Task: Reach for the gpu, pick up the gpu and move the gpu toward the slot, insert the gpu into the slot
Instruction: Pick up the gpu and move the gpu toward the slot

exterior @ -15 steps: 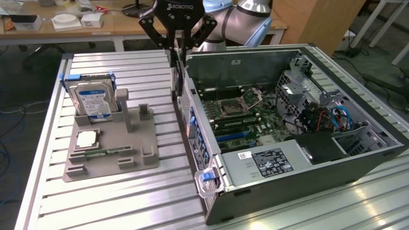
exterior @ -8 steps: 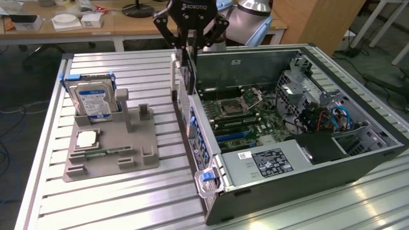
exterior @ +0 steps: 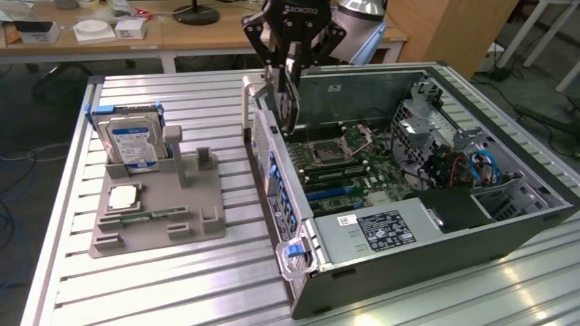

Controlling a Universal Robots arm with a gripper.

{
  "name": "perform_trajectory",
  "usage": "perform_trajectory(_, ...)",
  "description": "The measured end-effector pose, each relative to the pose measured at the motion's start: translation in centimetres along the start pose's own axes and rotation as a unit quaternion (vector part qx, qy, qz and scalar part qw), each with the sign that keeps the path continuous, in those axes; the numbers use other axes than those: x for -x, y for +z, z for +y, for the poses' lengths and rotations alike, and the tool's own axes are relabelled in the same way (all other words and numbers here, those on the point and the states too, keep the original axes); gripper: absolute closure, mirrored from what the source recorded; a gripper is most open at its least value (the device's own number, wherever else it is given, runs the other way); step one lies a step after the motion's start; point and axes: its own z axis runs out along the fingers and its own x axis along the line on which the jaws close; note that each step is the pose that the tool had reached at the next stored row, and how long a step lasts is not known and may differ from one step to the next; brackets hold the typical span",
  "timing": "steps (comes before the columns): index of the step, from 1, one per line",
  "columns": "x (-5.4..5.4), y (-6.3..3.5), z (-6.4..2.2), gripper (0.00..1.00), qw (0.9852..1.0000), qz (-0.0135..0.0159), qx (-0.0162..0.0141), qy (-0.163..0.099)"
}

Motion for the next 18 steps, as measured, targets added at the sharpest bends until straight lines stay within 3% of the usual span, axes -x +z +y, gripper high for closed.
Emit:
perform_trajectory(9, 2.6, -0.08, 0.16, 0.74, 1.0, -0.0014, 0.0, 0.0)
perform_trajectory(15, 4.0, -0.13, 0.25, 0.74, 1.0, -0.0069, 0.0013, 0.0)
perform_trajectory(18, 4.5, -0.14, 0.28, 0.74, 1.0, -0.0077, 0.0014, 0.0)
